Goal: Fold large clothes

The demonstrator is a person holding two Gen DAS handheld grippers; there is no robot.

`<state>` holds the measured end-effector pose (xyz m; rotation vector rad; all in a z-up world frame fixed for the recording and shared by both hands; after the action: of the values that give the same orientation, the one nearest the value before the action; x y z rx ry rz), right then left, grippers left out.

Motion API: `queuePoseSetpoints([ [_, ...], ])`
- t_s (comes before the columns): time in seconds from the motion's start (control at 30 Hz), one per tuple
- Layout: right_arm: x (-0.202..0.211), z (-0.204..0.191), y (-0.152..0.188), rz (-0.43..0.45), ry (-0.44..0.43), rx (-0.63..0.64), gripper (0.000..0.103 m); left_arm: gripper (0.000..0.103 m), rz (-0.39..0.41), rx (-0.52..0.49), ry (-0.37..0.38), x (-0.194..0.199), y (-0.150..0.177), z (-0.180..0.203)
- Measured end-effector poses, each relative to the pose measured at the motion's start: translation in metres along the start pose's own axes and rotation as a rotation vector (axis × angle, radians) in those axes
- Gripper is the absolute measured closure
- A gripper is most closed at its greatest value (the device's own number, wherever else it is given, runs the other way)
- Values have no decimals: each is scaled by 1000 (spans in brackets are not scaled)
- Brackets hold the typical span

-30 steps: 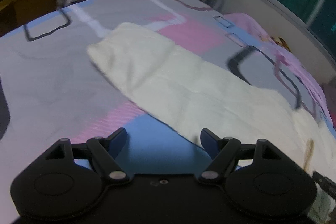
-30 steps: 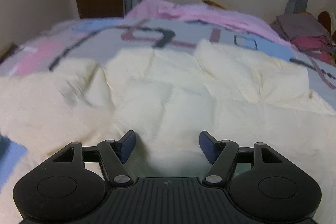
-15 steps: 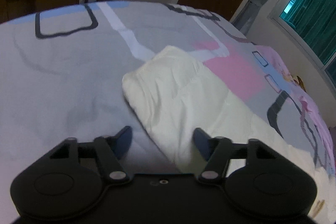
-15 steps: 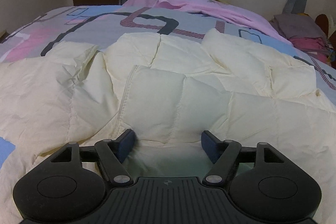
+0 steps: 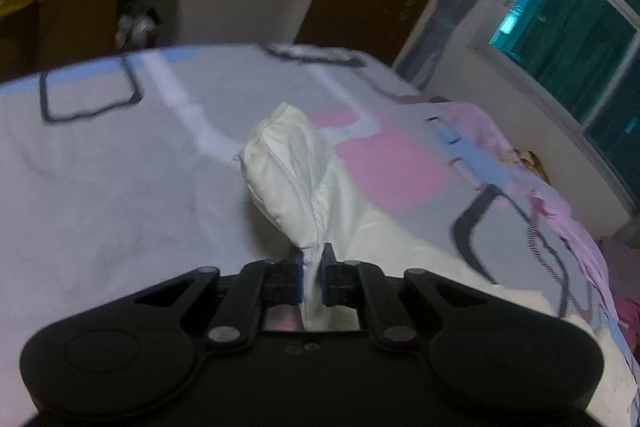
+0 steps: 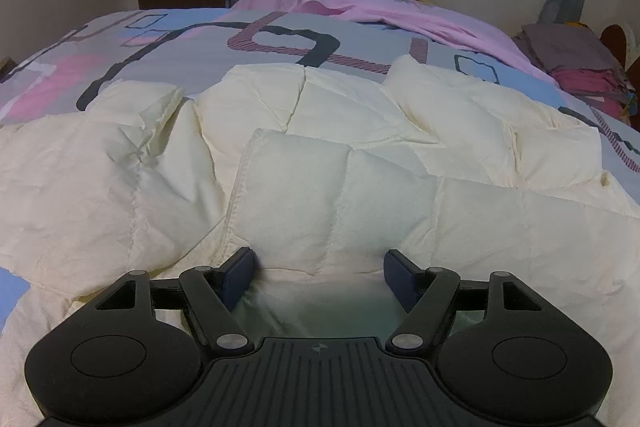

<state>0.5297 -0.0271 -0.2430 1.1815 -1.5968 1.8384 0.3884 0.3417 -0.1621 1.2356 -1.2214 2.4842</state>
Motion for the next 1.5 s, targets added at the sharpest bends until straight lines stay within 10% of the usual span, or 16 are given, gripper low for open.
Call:
queuePoseSetpoints([
  [0.5,62,68,14,69,-9,-102,32,96,42,-339,287,63,45,181],
  [1.03,126,204,74,95,58,-312,32,97,-186,-835,571,61,261,357],
  [1.23,141,215,79,115,11,-355,32,64,-269,-968,505,42,307,353],
  [1.3,142,209,75,121,-15,-349,32,37,-253,-964,498,47,302,346],
  [1.5,121,187,62,92,-62,-315,32,34,-130,-930,434,70,258,306],
])
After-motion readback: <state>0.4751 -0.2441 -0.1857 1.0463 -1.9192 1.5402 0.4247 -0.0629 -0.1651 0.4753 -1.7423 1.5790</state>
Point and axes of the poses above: each gripper's, at about its wrist camera, not at the fingertips, and x roughly against the way its jaws point, z to its right, y to its underside, the point moved 7 cm from there along -x, roughly the way its jaws point, and after that the axes turned 6 degrees about -z, right-handed, at the moved point
